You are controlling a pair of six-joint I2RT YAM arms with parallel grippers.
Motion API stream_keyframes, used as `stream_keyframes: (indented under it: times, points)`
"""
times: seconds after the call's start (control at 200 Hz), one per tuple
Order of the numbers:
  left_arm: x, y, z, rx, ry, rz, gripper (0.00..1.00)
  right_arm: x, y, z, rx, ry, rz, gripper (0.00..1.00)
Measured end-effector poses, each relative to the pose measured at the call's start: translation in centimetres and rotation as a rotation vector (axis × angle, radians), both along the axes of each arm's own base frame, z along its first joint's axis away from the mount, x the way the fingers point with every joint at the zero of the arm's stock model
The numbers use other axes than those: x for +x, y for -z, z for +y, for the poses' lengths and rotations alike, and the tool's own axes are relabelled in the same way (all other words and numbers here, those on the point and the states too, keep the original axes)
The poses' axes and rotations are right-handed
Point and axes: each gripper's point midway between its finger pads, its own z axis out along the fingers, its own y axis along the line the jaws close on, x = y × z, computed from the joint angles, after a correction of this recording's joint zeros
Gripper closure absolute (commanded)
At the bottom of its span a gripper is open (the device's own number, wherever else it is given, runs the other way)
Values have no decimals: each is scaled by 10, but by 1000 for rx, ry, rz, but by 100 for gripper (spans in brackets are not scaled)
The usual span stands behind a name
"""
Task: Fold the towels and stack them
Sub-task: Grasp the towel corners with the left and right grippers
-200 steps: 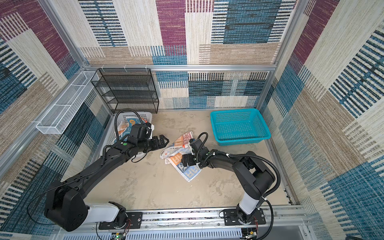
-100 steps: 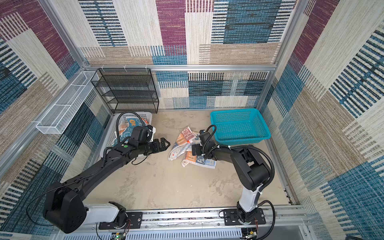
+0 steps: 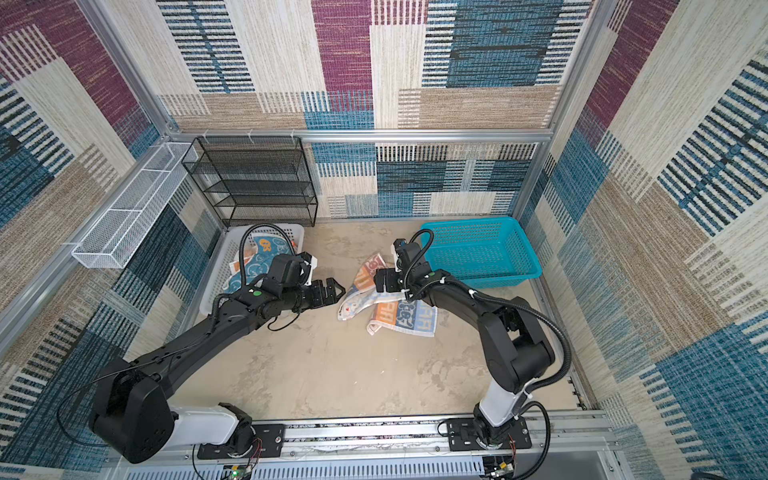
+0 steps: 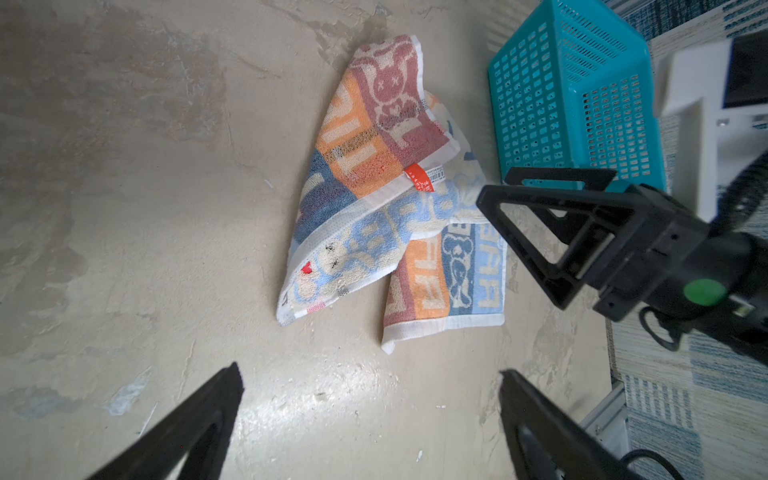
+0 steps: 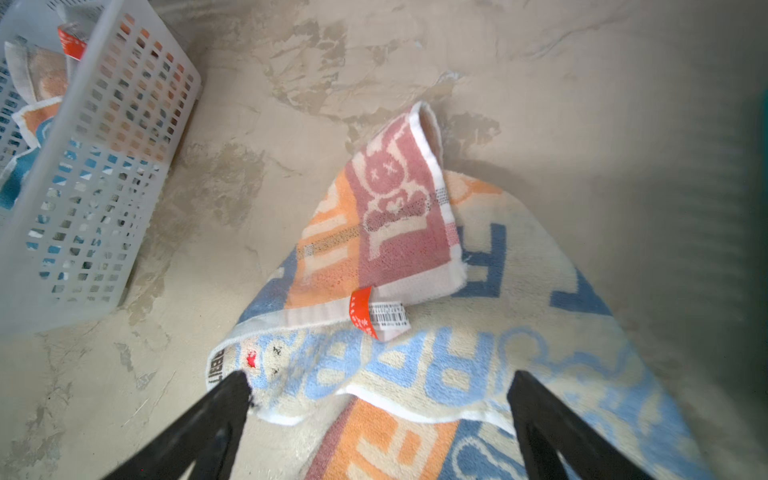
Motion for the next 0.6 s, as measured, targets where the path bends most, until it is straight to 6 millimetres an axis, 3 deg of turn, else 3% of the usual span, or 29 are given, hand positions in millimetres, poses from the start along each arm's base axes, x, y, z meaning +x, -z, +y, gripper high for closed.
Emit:
stream_keyframes:
  times: [0.275, 0.481, 0.596]
  points:
    - [-13, 10, 1, 3, 9, 16, 1, 22, 23, 9, 44, 15, 53, 18]
    - [-21, 19, 4, 10, 6, 36, 1, 35, 39, 5, 59, 38, 89, 24]
    - [-23, 23, 4, 10, 5, 44, 1, 37, 44, 6, 66, 42, 99, 34]
